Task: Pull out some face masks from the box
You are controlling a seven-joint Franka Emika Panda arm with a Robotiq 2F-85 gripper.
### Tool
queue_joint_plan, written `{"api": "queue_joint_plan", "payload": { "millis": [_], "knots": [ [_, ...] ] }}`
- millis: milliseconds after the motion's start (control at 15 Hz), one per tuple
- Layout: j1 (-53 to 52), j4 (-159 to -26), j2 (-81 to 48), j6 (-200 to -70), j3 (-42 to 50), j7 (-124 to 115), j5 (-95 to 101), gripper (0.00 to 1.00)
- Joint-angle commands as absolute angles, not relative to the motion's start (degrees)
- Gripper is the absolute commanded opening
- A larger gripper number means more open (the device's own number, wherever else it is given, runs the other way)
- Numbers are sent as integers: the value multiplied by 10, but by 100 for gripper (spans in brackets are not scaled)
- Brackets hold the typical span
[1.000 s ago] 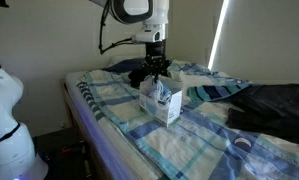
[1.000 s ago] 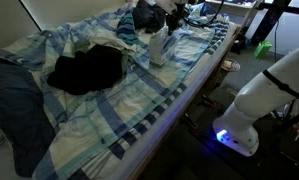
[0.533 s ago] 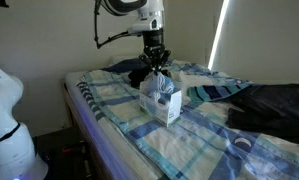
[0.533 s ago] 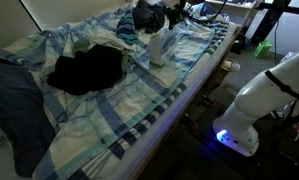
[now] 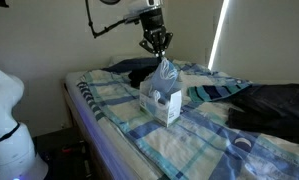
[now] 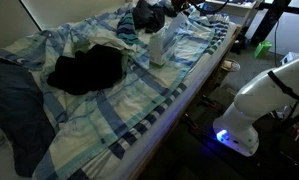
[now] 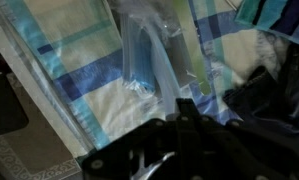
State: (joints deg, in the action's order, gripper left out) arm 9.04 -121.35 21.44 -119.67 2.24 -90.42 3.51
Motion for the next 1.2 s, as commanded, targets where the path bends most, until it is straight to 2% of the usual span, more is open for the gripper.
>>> {"api": "queue_joint_plan", "payload": {
  "millis": [0,1133],
  "knots": [
    [109,-1179,223,-1186,13,-920,55,0],
    [176,-1092,214,-1199,63,-932,52,0]
  ]
}}
